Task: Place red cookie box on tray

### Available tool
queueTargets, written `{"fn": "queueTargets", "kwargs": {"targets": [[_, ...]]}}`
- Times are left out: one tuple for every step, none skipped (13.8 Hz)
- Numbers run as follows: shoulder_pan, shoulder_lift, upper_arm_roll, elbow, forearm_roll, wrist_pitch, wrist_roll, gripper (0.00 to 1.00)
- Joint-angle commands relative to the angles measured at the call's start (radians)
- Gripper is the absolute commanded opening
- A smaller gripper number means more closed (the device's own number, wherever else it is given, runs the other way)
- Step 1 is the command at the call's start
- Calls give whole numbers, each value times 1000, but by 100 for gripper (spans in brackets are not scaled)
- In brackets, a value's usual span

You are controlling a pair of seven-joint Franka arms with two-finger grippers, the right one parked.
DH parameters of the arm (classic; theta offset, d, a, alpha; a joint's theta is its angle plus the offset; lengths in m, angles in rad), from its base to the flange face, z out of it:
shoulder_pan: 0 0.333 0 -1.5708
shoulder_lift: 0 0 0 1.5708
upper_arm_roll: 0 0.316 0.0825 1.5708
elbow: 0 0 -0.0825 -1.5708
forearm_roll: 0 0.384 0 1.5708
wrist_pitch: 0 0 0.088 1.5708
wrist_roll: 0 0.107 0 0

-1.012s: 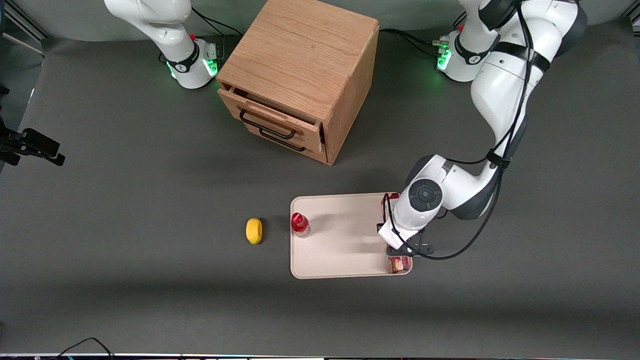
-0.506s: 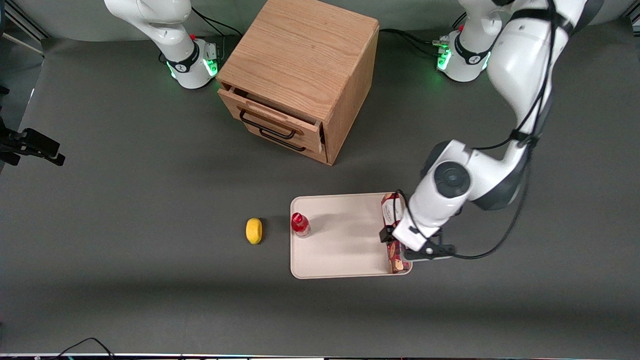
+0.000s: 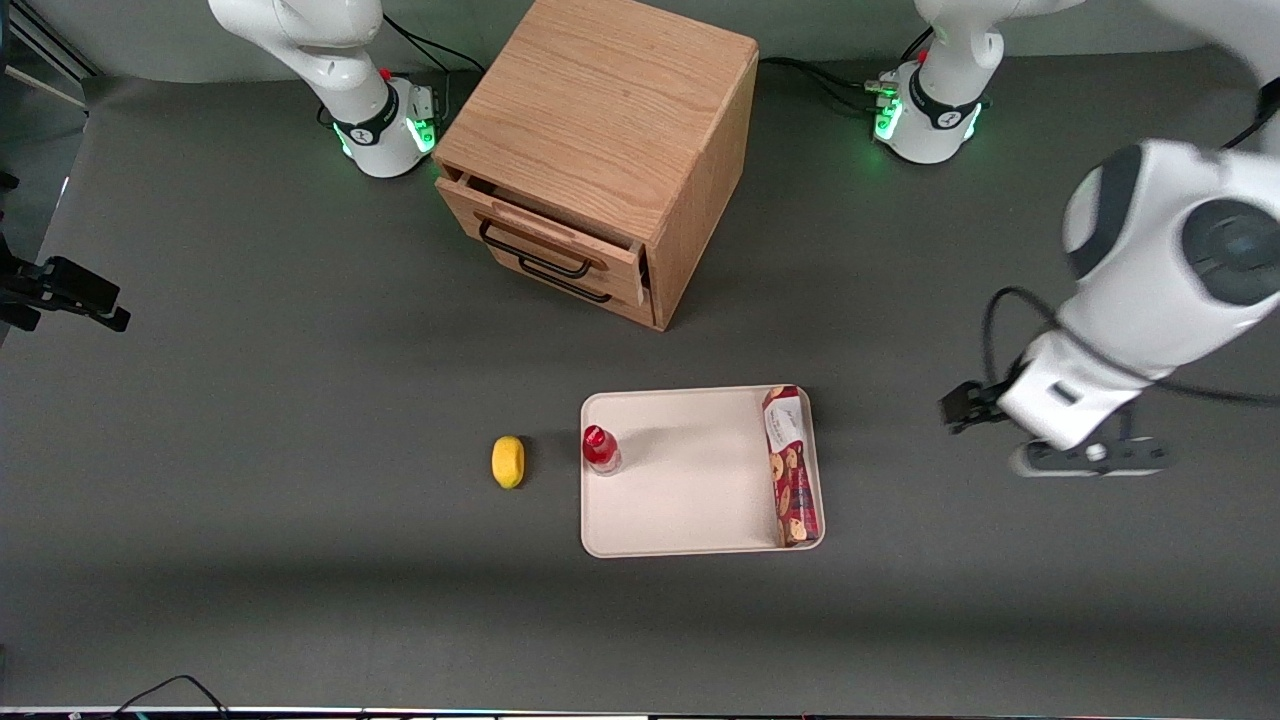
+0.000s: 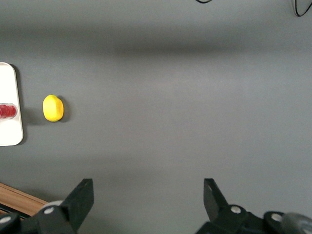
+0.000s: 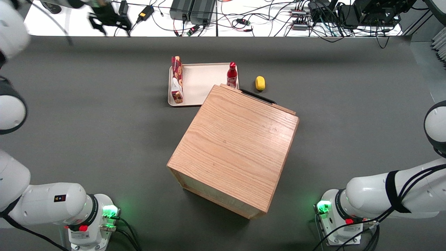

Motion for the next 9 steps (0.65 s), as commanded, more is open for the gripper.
{"fn": "queueTargets", "kwargs": {"targets": [[60, -196, 55, -181, -88, -2, 157, 100], [74, -248, 81, -221, -135, -8, 194, 100], [75, -287, 109, -238, -150, -20, 226, 100], [74, -314, 124, -240, -153, -55, 242, 100], [74, -340, 128, -240, -155, -92, 247, 100], [72, -368, 129, -240, -156, -123, 247, 100], [69, -390, 129, -240, -158, -150, 247, 100], [69, -405, 129, -238, -158, -171, 247, 100], [66, -411, 129, -237, -160, -180, 247, 100]]}}
